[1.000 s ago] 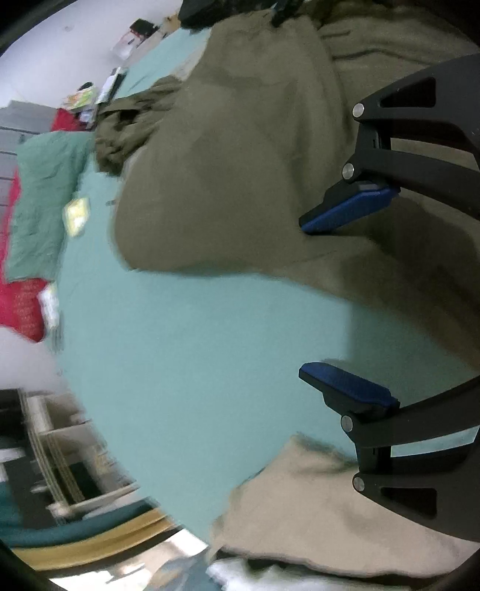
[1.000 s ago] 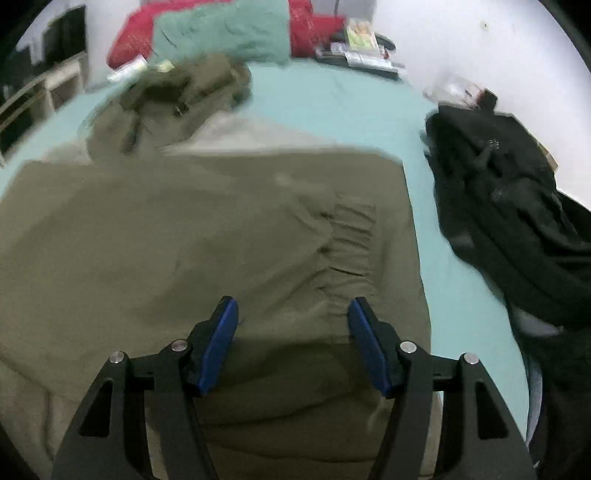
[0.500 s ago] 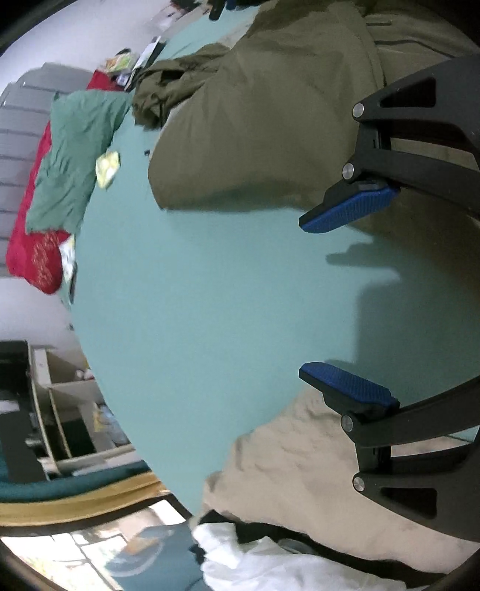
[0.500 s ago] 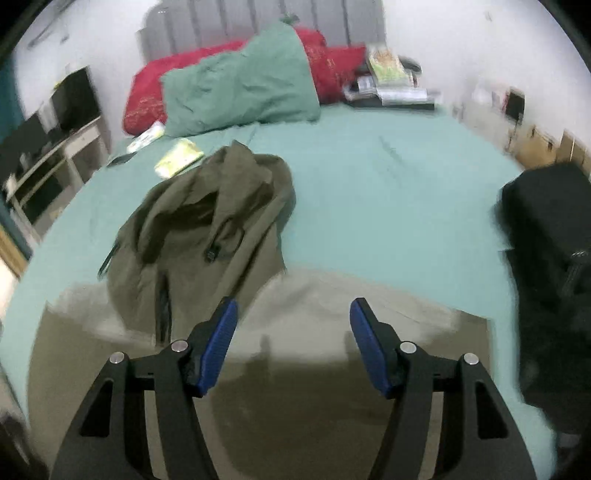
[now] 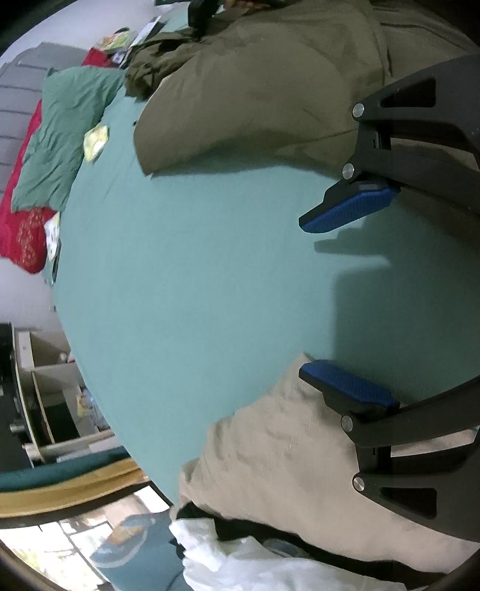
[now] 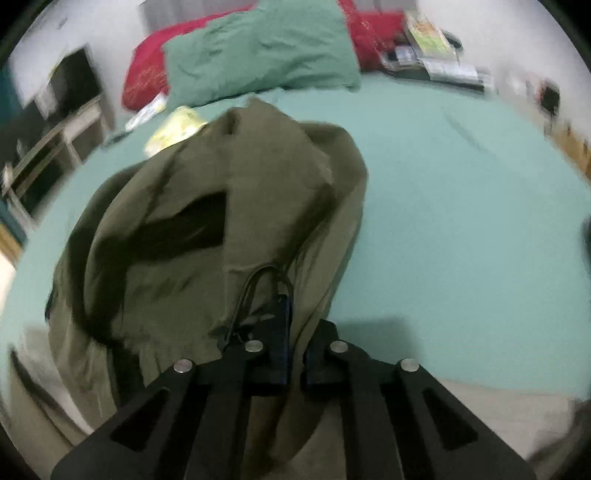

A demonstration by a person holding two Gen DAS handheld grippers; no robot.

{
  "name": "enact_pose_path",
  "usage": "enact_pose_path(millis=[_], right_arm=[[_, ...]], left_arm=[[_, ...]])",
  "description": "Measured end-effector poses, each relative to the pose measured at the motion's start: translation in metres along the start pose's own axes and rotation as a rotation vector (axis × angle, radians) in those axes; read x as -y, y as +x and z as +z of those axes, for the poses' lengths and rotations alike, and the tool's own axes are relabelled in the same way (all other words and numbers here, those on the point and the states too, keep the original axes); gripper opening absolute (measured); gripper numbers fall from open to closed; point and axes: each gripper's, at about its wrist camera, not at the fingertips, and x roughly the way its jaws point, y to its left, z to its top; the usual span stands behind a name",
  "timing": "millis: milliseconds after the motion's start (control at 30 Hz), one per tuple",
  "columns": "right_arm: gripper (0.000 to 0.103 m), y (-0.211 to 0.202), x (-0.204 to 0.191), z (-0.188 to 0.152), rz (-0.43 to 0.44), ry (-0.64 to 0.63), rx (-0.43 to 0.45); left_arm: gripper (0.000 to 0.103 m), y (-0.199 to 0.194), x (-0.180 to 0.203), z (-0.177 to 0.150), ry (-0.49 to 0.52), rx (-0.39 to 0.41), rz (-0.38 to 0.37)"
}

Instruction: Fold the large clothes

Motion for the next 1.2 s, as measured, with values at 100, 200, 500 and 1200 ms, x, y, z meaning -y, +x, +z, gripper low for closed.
enact_pose_path(millis=[100,200,500,1200], right_arm=[[0.006,-0.049,-0.027,-0.022,-0.094,-0.216,0.107],[0.006,-0.105,-0.055,-0.068,-0.082,-0.474,0.220],[0.024,-0.167,-0.038,-0.183,0.235,-0.457,-0.029],[0.081,-0.034,0.098,-0.034,0.419,0.347,-0.205]], left_arm=[[0.076,-0.002,0.007,-0.003,0.007,-0.007,-0.025],[0.076,-0.006,0.017,-0.007,0.024,-0.017,-0.067],[0.076,-0.024,0.030,-0.014,0.012,-0.022,-0.140],[0.076,-0.005,0.014,-0.004,-0.021,-0.001,-0.141]])
